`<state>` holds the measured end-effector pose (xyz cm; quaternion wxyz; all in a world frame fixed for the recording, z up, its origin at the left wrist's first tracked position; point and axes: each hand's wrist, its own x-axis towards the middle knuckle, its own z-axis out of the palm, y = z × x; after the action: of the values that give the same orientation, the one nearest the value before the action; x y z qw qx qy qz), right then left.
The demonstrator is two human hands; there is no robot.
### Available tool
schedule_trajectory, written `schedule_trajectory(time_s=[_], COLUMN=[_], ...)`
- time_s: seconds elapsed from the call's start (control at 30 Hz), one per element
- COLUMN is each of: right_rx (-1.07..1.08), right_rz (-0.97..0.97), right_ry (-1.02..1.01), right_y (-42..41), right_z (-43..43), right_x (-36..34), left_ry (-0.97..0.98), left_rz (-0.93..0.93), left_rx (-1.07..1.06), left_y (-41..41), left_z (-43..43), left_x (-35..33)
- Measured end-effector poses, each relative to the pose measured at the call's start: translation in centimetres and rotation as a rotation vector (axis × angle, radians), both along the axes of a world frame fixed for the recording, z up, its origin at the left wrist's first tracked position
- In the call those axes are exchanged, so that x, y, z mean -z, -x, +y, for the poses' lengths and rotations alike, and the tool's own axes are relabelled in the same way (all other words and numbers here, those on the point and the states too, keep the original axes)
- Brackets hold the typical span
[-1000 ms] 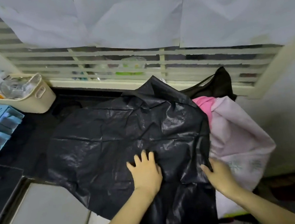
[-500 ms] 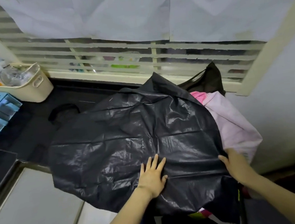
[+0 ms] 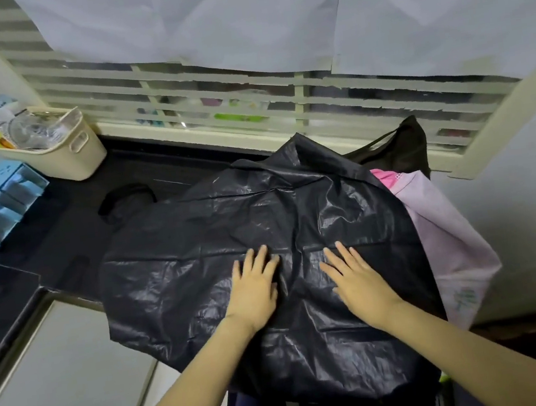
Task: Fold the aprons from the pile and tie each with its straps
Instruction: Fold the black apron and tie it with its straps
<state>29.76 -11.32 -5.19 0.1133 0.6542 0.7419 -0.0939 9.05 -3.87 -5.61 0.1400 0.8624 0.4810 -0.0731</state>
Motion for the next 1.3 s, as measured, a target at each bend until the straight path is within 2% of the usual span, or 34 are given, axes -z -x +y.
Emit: schedule_trajectory(time_s=[0.07, 0.13, 0.23, 0.37, 0.47, 0.53, 0.63, 0.73, 0.93, 1.1, 1.17, 1.3], right_rx=[0.041, 0.064, 0.096, 0.183, 0.256, 0.269, 0.281, 0.352, 0.549, 0.499, 0.485, 0.537], right_rz=[-0.023, -0.040, 0.011, 0.067, 0.207, 0.266, 0.218, 0.150, 0.132, 0.199, 0.239, 0.335], right_ry=[0.075, 0.178, 0.189, 0.070, -0.078, -0.224, -0.336, -0.298, -0.165, -0.194, -0.246, -0.331], right_y=[0.1, -0.4, -0.8, -0.8, -1.0, -1.3, -1.8, -2.3, -2.6, -3.0, -3.3, -4.4], right_z=[0.7, 1.3, 2.4, 5.9, 10.2, 13.3, 17.2, 19.9, 22.7, 23.6, 23.6, 23.3], right_x=[0.7, 1.1, 1.1, -1.0, -2.6, -3.4, -4.2, -4.8, -5.0, -6.0, -6.6, -7.9], left_ry=[0.076, 0.240, 0.347, 0.325, 0.286, 0.185, 0.051, 0.010, 0.222, 0.354, 0.347, 0.200], left_rz=[0.099, 0.140, 0.167, 0.100, 0.009, -0.028, -0.120, -0.184, -0.266, -0.235, -0.207, -0.116], left_rx=[-0.059, -0.091, -0.032, -0.004, -0.033, -0.007, 0.004, 0.007, -0.033, -0.034, -0.056, -0.020], left_y=[2.0, 4.1, 5.8, 5.6, 5.1, 4.4, 2.8, 0.8, -3.3, -4.9, -5.2, -5.6], left_z=[1.0, 1.7, 2.2, 5.1, 9.0, 11.8, 15.8, 19.4, 23.8, 25.3, 25.9, 27.0], left_x=[0.3, 1.1, 2.0, 1.2, -0.2, -1.0, -2.2, -3.1, -4.1, -3.4, -3.2, -3.5])
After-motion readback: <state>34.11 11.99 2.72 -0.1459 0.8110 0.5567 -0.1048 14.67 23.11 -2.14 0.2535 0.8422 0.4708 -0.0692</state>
